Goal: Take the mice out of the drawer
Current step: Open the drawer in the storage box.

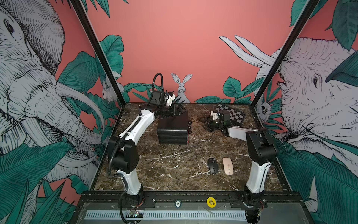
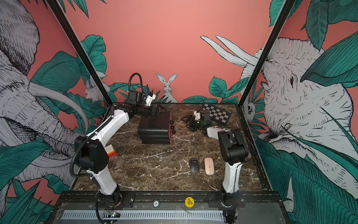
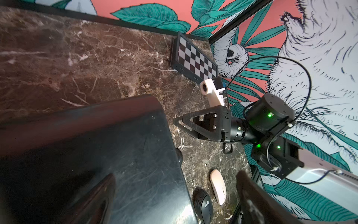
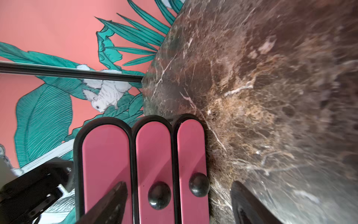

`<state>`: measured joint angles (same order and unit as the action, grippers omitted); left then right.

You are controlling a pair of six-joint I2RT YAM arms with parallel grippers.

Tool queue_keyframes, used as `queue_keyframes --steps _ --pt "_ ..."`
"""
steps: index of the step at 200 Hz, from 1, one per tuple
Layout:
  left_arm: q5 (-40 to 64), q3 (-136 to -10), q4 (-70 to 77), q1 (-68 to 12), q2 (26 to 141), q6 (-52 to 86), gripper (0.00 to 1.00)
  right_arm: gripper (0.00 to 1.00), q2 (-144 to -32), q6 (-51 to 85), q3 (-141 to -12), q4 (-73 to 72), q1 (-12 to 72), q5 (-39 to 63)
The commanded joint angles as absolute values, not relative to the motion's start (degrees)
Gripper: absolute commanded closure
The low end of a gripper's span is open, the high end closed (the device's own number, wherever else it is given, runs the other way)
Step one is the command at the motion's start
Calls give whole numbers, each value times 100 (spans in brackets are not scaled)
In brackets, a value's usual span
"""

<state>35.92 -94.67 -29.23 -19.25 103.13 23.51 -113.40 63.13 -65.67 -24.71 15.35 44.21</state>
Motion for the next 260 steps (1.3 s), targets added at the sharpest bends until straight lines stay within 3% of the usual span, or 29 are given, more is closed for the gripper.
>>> queue_keyframes --steps 1,31,124,193,260 --pt "3795 -9354 -2774 -1932 10311 2568 2 20 -11616 6755 -6691 -3579 1539 4946" --pt "3964 -9059 -2379 -1933 10393 2905 2 26 -12132 7236 -6810 -4496 1612 5338" --pt "3771 -9009 -2602 -1929 10537 2900 2 39 -12422 6844 -7023 -4271 1978 6090" --pt "3729 -9074 -2645 -1931 10578 2851 2 48 -12637 7257 -6921 -4866 2003 6252" --pt "3658 -9023 -2637 -1927 10562 2866 2 50 -12625 7371 -6775 -5103 2124 6365"
